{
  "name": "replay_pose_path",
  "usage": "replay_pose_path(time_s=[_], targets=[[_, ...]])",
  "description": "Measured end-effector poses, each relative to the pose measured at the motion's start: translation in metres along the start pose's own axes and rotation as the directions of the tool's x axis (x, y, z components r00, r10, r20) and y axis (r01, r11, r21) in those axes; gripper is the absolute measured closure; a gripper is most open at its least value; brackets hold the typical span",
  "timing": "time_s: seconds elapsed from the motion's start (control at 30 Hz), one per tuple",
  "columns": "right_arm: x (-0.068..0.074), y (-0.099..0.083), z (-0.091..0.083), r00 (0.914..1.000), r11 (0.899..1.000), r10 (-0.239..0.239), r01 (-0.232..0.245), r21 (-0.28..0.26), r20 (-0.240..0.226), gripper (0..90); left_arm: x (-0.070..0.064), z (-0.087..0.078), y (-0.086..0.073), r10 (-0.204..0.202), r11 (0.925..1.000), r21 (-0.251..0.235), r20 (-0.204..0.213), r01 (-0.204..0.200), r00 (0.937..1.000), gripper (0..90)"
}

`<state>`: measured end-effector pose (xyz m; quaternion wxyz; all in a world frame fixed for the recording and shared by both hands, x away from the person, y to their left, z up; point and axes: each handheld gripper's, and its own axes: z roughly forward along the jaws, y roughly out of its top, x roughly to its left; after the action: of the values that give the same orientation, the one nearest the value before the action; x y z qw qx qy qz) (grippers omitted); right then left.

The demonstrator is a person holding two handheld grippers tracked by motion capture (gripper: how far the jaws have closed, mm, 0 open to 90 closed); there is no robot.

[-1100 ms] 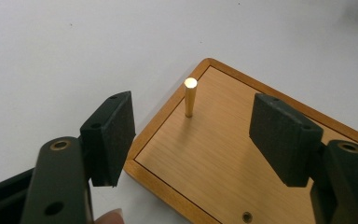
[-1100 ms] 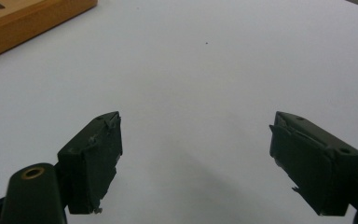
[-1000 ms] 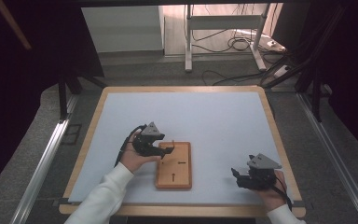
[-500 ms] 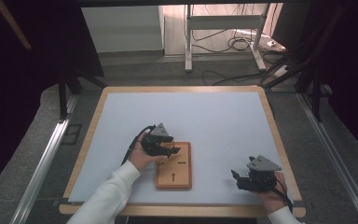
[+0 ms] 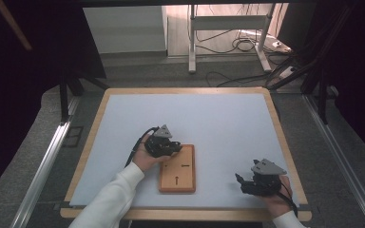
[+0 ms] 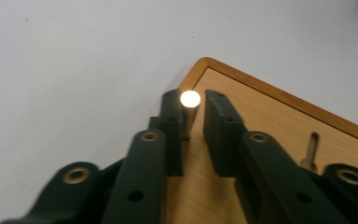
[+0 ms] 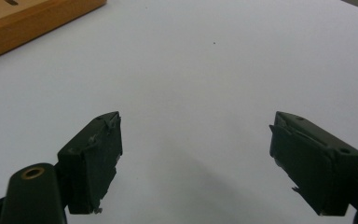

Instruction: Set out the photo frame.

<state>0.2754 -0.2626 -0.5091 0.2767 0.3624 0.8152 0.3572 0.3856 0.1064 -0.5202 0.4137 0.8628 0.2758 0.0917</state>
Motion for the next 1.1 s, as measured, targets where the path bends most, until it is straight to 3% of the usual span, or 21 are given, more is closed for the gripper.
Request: replay_pose_path(time_s=[0.2,0.4,0.73,0.93,1.1], targets=[[0.01,0.006,-0.001,0.9992,0.999,-0.034,0.033,-0.036,-0.021,17.0,0.003,0.0,0.001,-0.022,0.9997,0.006,0.024,0.022,0.9995,84.2],[0.028,0.016,-0.004,0.9913,0.99,-0.115,0.109,-0.094,-0.064,16.8,0.007,0.0,0.004,-0.049,0.9984,0.03,0.052,0.047,0.9975,84.2],[0.069,0.033,0.002,0.9629,0.976,-0.203,0.185,-0.113,-0.178,14.5,0.013,0.001,0.006,-0.068,0.9968,0.048,0.092,0.064,0.9934,83.9],[0.089,0.042,0.011,0.9461,0.968,-0.244,0.226,-0.108,-0.213,12.6,0.017,0.001,0.007,-0.073,0.9961,0.058,0.115,0.066,0.9907,83.8],[0.105,0.047,0.019,0.9319,0.959,-0.28,0.263,-0.102,-0.23,10.3,0.022,0.002,0.008,-0.098,0.9941,0.061,0.147,0.09,0.9843,83.7]])
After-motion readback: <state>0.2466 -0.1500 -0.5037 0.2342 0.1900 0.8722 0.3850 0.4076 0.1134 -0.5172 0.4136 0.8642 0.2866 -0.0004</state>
